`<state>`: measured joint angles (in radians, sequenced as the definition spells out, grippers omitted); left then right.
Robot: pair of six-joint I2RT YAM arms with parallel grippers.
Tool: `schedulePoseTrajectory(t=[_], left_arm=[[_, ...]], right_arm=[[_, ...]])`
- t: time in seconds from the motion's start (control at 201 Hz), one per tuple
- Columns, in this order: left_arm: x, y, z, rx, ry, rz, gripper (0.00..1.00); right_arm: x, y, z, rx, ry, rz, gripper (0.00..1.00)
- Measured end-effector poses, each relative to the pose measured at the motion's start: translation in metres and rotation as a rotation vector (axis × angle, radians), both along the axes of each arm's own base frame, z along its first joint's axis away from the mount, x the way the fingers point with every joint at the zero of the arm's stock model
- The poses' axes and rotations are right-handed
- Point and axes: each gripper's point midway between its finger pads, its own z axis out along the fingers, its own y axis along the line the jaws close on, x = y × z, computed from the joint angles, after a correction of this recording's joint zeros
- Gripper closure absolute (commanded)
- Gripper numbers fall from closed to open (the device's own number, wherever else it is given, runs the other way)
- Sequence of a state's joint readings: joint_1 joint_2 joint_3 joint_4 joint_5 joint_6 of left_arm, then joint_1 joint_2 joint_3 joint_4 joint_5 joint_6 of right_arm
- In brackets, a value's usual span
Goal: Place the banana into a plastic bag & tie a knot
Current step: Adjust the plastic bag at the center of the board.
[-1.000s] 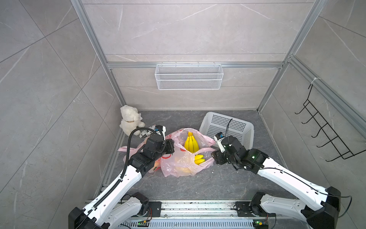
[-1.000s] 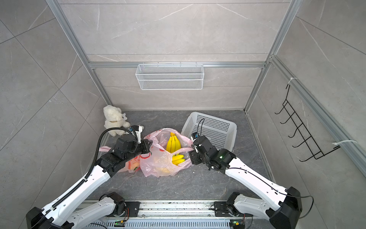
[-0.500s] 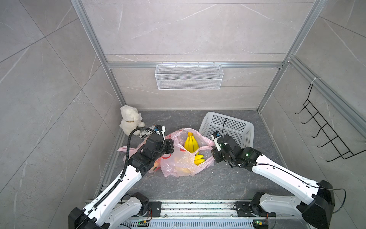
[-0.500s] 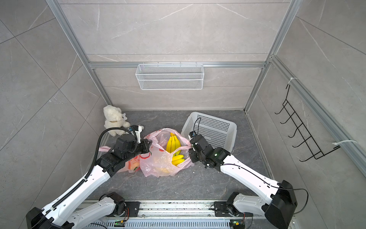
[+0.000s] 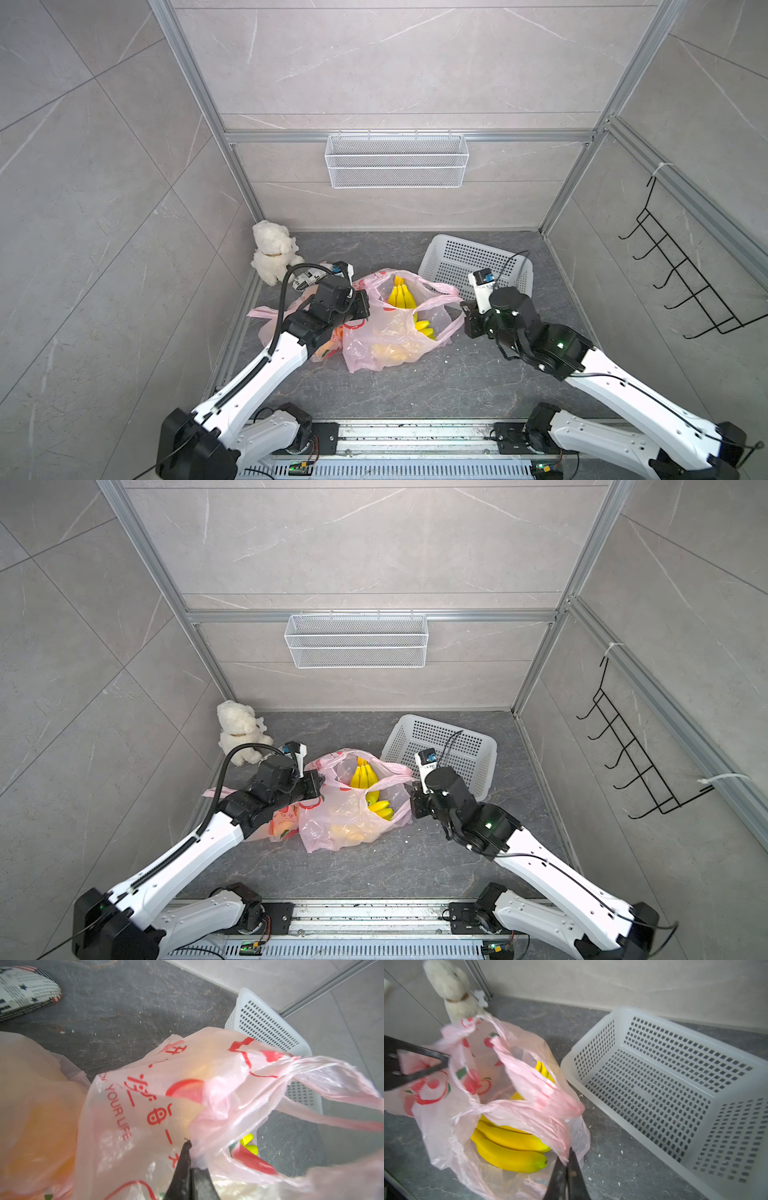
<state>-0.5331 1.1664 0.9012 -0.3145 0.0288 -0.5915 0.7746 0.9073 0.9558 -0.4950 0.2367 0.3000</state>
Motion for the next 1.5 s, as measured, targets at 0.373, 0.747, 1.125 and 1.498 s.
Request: schedulePoseTrajectory(t=[0.373, 0.747, 1.125, 1.498], left_arm=[[0.05, -0.035, 0.016, 0.034, -0.015, -0.067, 0.68], [-0.048, 0.027, 0.1, -0.029, -0.255, -0.059, 0.23], [-0.091, -0.029, 0.095, -0.092, -0.434, -0.389, 0.18], [-0.101, -0.085, 0.095, -0.131, -0.54, -0.634, 0.21]], right_arm=[[-0.011, 0.049, 0.036, 0.132, -0.023, 0.19, 1.0], [-0.025, 0.134, 0.065, 0.211, -0.056, 0.393, 1.0], [-0.029, 0.157, 0.095, 0.266, -0.092, 0.451, 1.0], [-0.026, 0.168, 0.099, 0.266, -0.09, 0.46, 1.0]])
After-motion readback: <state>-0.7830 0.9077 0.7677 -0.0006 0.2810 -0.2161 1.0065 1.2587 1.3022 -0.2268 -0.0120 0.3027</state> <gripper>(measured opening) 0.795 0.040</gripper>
